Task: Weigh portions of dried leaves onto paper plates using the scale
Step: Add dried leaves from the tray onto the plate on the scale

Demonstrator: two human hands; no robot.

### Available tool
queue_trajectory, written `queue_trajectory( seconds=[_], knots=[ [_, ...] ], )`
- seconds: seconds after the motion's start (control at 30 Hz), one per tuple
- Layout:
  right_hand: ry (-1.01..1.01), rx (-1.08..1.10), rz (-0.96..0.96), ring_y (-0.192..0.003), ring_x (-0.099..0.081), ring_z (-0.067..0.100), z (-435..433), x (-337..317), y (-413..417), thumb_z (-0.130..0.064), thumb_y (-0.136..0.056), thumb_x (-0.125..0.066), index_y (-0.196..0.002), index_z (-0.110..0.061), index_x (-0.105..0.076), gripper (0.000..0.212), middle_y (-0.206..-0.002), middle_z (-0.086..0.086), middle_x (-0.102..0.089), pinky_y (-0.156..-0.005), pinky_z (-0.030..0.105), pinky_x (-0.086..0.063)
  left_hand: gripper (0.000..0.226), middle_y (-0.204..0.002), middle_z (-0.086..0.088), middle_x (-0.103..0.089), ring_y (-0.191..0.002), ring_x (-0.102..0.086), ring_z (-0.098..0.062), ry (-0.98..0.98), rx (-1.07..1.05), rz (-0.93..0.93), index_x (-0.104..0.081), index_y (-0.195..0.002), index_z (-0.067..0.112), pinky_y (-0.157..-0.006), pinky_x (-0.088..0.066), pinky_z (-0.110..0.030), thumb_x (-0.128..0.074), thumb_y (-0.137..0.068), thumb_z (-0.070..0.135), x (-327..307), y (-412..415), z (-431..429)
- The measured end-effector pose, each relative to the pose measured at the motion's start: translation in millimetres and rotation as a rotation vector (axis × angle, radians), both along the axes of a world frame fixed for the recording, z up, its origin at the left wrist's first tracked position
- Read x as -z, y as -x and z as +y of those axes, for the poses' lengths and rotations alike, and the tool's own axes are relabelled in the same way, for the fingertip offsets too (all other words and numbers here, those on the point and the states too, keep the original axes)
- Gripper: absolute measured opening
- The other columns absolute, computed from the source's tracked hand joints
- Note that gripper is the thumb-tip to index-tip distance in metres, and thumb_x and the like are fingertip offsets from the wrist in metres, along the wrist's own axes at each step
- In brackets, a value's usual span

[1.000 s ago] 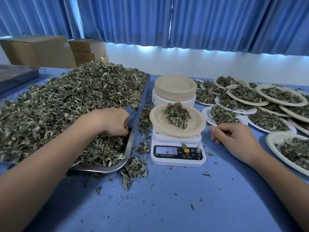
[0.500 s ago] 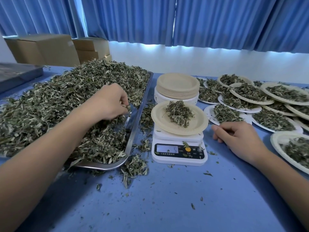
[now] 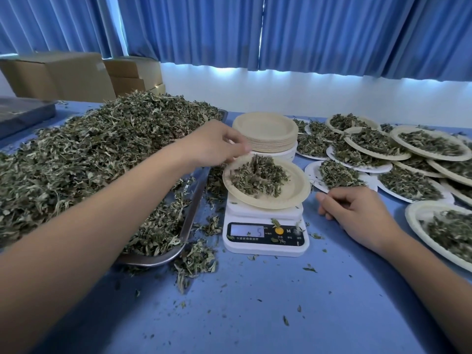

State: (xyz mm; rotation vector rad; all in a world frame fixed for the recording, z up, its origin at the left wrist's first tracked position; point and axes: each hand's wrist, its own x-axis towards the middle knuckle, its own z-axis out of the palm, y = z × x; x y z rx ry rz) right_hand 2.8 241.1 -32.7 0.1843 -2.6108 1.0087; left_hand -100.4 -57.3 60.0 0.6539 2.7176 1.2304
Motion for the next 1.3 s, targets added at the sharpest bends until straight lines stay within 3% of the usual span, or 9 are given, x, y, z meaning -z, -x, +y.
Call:
queue_trajectory(
  seconds=[0.07, 0.17, 0.3, 0.4, 0.6, 0.77, 0.87, 1.03, 1.3],
  knots=[
    [-0.001, -0.001, -0.001, -0.047, -0.055, 0.020, 1, 1, 0, -0.042, -0.100, -0.060, -0.066, -0.028, -0.071, 0.038, -0.060, -0.007, -0.067, -0.047, 0.017, -0.040, 0.011, -0.081, 0.003, -0.076, -0.071, -0.071, -0.006, -0.002, -0.088, 0.093, -0.077, -0.092, 0.024, -0.063, -0.053, -0.018, -0.068, -0.095, 0.030, 2, 3, -14],
    [-0.026, -0.002, 0.017, -0.051, -0.057, 0.020, 0, 1, 2, -0.040, -0.100, -0.061, -0.065, -0.027, -0.071, 0.039, -0.060, -0.009, -0.067, -0.049, 0.016, -0.040, 0.012, -0.076, 0.003, -0.075, -0.068, -0.070, -0.008, 0.248, -0.080, 0.102, -0.075, -0.090, 0.023, -0.065, -0.054, -0.025, -0.065, -0.096, 0.025, -2, 5, -44],
    [-0.021, -0.004, 0.021, -0.050, -0.057, 0.020, 1, 1, 1, -0.041, -0.100, -0.060, -0.066, -0.029, -0.071, 0.038, -0.061, -0.008, -0.068, -0.048, 0.019, -0.041, 0.009, -0.081, 0.005, -0.076, -0.075, -0.074, -0.007, 0.698, 0.062, -0.152, -0.072, -0.097, 0.023, -0.069, -0.055, -0.027, -0.067, -0.095, 0.030, -2, 1, -67],
    [-0.025, -0.001, 0.023, -0.051, -0.057, 0.024, 1, 1, 1, -0.043, -0.100, -0.060, -0.068, -0.030, -0.071, 0.036, -0.061, -0.008, -0.068, -0.049, 0.025, -0.043, 0.014, -0.080, 0.004, -0.076, -0.075, -0.075, -0.010, 0.812, 0.080, -0.280, -0.071, -0.097, 0.020, -0.067, -0.058, -0.027, -0.076, -0.088, 0.030, 4, -1, -66],
    [-0.036, -0.002, 0.020, -0.048, -0.055, 0.020, 1, 0, 0, -0.045, -0.099, -0.059, -0.070, -0.032, -0.071, 0.034, -0.062, -0.008, -0.068, -0.047, 0.017, -0.039, 0.026, -0.084, -0.006, -0.078, -0.073, -0.076, -0.015, 0.841, 0.091, -0.414, -0.068, -0.094, 0.010, -0.055, -0.055, -0.022, -0.087, -0.076, 0.013, 8, -5, -59],
    [-0.040, 0.001, 0.016, -0.050, -0.057, 0.016, 0, 0, 0, -0.043, -0.100, -0.059, -0.070, -0.032, -0.071, 0.034, -0.062, -0.009, -0.068, -0.051, 0.017, -0.041, 0.015, -0.074, -0.012, -0.075, -0.070, -0.076, -0.025, 0.810, 0.060, -0.439, -0.068, -0.074, 0.003, -0.051, -0.056, -0.023, -0.079, -0.075, -0.007, 18, -8, -51],
    [-0.025, 0.006, 0.001, -0.053, -0.059, 0.020, 0, -1, -1, -0.044, -0.099, -0.059, -0.069, -0.031, -0.072, 0.035, -0.062, -0.007, -0.069, -0.051, 0.020, -0.042, 0.014, -0.072, -0.015, -0.073, -0.067, -0.076, -0.027, 0.786, 0.038, -0.434, -0.069, -0.074, 0.000, -0.050, -0.057, -0.024, -0.074, -0.077, -0.012, 17, -10, -50],
    [-0.021, 0.008, -0.009, -0.051, -0.057, 0.020, -2, -2, -1, -0.043, -0.099, -0.060, -0.068, -0.031, -0.072, 0.035, -0.062, -0.006, -0.069, -0.050, 0.017, -0.040, 0.012, -0.093, -0.026, -0.069, -0.069, -0.076, -0.031, 0.669, -0.061, -0.268, -0.064, -0.087, -0.006, -0.057, -0.062, -0.031, -0.064, -0.082, -0.017, 18, -10, -48],
    [-0.008, 0.012, -0.016, -0.050, -0.056, 0.022, -2, -2, -3, -0.043, -0.099, -0.060, -0.069, -0.030, -0.072, 0.035, -0.061, -0.007, -0.068, -0.050, 0.018, -0.040, 0.008, -0.077, -0.008, -0.073, -0.058, -0.073, -0.013, 0.491, -0.230, -0.024, -0.071, -0.085, 0.004, -0.051, -0.055, -0.019, -0.071, -0.087, -0.003, 3, -8, -49]
  ],
)
